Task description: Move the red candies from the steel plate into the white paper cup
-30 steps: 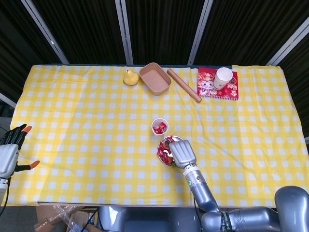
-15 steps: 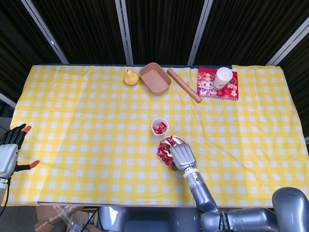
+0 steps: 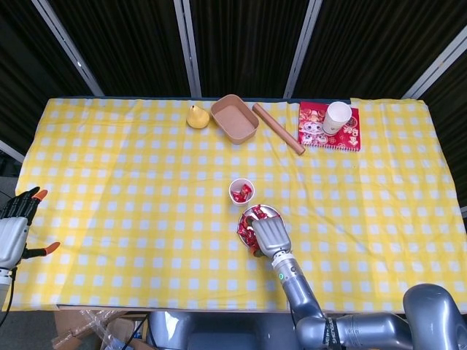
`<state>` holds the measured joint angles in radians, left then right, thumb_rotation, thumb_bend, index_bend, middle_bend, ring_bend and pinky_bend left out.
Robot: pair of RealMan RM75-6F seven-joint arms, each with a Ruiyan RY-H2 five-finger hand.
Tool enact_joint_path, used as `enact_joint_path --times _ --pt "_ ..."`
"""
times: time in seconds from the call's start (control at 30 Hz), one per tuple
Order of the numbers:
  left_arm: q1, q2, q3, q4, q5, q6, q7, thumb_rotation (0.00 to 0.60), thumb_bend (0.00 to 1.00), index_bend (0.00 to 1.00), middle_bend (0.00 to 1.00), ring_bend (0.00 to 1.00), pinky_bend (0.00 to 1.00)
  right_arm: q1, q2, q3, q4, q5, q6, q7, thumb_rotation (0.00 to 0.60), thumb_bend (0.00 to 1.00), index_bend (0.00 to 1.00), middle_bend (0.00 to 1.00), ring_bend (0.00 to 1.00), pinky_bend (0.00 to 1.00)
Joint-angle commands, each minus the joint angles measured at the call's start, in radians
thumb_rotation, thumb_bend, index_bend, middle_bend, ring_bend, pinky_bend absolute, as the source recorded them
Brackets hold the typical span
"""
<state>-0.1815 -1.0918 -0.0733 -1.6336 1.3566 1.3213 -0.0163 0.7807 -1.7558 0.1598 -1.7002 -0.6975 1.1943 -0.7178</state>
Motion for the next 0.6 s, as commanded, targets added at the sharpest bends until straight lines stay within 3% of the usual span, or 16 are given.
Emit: enact_joint_path --times 0.03,0.6 --pt "0.0 0.001 0.0 0.0 -0.001 -0.001 -0.001 0.6 0.0 0.05 0.0 0.0 0.0 0.003 -0.012 0.009 0.021 0.009 -0.011 0.004 0.6 0.31 0.35 0.93 0.94 0.98" --pt "-0.001 0.002 -0.003 -0.006 -0.012 -0.007 0.001 0.6 0.0 0.05 0.0 0.0 0.0 0.018 -0.024 0.034 0.099 0.068 -0.066 0.004 0.6 0.31 0.35 0.93 0.94 0.98"
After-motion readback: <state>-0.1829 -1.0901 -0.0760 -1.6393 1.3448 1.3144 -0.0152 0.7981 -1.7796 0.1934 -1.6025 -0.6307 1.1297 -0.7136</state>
